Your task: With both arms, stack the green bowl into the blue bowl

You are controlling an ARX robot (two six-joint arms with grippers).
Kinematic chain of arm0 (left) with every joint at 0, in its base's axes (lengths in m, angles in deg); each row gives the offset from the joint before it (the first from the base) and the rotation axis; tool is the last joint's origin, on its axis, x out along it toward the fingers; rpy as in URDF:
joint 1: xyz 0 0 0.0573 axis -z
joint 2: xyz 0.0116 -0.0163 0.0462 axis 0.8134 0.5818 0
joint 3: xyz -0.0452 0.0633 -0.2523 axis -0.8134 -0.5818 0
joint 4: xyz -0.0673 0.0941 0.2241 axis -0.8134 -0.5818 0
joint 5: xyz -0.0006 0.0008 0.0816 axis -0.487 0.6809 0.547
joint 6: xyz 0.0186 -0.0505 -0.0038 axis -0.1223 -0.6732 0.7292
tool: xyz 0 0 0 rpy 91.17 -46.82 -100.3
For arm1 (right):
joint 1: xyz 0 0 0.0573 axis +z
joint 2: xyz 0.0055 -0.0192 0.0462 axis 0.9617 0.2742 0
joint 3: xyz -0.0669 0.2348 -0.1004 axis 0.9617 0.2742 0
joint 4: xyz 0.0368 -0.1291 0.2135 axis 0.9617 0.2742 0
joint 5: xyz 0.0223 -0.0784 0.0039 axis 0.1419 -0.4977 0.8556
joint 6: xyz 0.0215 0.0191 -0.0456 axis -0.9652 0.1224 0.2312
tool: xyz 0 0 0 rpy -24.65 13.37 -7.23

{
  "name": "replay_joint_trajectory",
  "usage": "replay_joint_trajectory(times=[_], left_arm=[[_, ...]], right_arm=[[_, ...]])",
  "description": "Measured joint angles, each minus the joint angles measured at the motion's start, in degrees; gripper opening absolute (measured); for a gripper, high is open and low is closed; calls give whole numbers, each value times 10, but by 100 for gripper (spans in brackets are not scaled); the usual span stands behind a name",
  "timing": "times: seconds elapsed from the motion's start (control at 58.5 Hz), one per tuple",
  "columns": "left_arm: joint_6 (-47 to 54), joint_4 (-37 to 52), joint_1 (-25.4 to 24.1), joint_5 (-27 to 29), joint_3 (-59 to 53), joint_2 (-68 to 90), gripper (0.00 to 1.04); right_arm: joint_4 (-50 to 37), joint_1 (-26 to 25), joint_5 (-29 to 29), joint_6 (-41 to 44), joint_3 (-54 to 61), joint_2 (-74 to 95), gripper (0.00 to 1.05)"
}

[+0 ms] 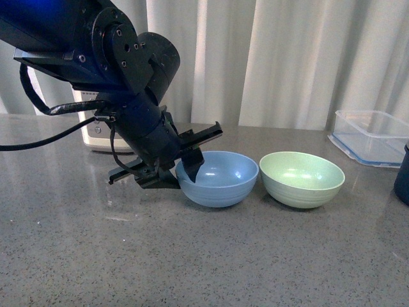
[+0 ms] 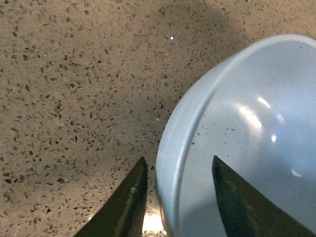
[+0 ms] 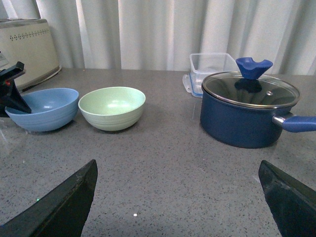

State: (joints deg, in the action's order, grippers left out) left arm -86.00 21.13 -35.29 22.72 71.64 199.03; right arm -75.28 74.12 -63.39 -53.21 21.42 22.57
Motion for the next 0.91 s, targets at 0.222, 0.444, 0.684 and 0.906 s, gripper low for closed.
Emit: replay_joint_trajectory(times=[0.222, 0.444, 0.684, 0.906], left_arm=[[15, 47, -7, -16, -44, -56, 73], [176, 383, -34, 166, -229, -250, 82], [303, 676, -89, 169, -602, -417, 28], [312, 732, -118, 138, -754, -522, 4]], right_arm=[[0, 0, 0, 0, 0, 0, 95], [0, 0, 0, 0, 0, 0, 95], [0, 0, 0, 0, 0, 0, 95], [0, 0, 0, 0, 0, 0, 95]])
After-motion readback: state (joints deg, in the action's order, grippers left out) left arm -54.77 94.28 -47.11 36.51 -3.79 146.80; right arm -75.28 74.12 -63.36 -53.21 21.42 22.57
